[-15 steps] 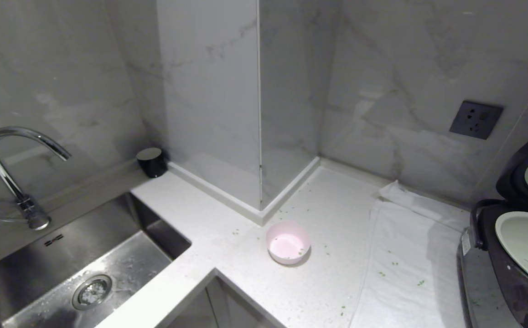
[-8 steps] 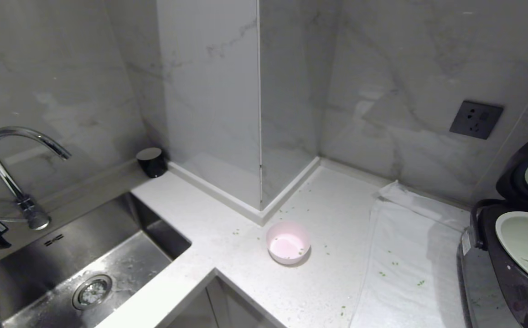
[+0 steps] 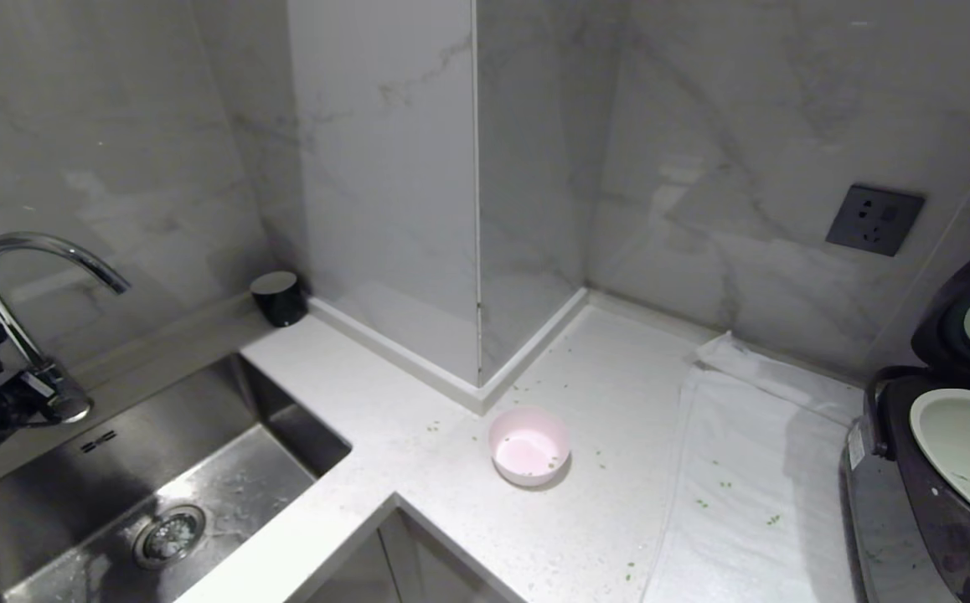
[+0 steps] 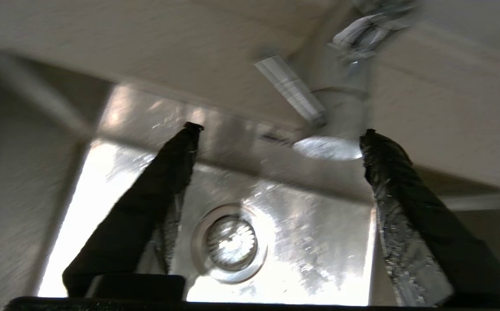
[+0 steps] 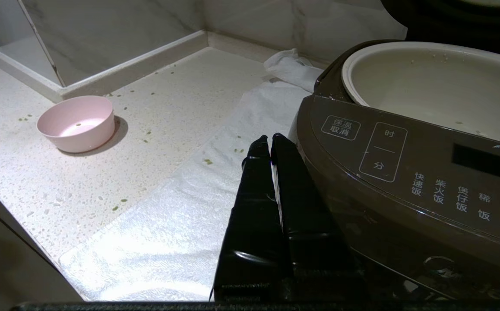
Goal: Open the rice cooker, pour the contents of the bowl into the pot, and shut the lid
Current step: Turn on the tap
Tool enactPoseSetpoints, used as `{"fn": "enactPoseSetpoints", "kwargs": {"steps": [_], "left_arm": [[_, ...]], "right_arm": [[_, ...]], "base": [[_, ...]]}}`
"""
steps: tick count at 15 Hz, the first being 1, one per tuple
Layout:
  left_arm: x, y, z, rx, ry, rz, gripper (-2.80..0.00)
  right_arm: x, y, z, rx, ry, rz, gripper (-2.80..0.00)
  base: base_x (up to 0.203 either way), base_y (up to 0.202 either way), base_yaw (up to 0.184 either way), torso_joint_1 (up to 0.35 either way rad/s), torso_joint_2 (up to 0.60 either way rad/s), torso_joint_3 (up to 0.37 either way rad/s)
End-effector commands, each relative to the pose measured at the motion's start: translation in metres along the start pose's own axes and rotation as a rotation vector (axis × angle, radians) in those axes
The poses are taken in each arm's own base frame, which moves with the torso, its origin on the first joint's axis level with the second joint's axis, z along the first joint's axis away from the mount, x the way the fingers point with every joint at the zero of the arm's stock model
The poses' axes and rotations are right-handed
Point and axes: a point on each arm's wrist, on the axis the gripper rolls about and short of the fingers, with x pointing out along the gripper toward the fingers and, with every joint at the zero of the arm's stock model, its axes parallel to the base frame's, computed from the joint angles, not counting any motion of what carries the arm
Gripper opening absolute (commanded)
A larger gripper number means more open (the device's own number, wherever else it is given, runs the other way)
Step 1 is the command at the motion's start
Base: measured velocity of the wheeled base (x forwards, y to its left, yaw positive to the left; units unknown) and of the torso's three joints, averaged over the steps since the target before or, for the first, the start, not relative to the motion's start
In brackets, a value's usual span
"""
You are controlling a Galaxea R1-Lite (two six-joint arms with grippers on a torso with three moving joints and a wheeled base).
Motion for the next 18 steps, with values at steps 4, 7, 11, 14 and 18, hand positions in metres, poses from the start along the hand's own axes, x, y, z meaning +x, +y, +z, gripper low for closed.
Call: {"fn": "enactPoseSetpoints", "kwargs": {"steps": [4, 7, 11, 14, 18], "left_arm": [[0.014, -0.013, 0.003, -0.020, -0.030, -0.029, 0.00], [0.026, -0.011, 0.006, -0.028, -0.049, -0.023, 0.00], [0.036, -0.004, 0.010, -0.041, -0.064, -0.009, 0.00], [0.047, -0.004, 0.007, -0.043, -0.068, -0.006, 0.00], [0.049, -0.007, 0.010, -0.047, -0.079, -0.014, -2.80]], "right_arm": [[0.000, 0.000, 0.000, 0.000, 0.001, 0.000, -2.80], [0.000, 0.000, 0.000, 0.000, 0.001, 0.001, -2.80], [0.000, 0.000, 0.000, 0.000, 0.001, 0.001, -2.80], [0.000, 0.000, 0.000, 0.000, 0.001, 0.001, -2.80], [0.000, 0.000, 0.000, 0.000, 0.001, 0.000, -2.80]], "base": [[0.000, 0.000, 0.000, 0.000, 0.00, 0.000], [0.000, 0.000, 0.000, 0.000, 0.00, 0.000], [0.000, 0.000, 0.000, 0.000, 0.00, 0.000], [0.000, 0.000, 0.000, 0.000, 0.00, 0.000], [0.000, 0.000, 0.000, 0.000, 0.00, 0.000]]}}
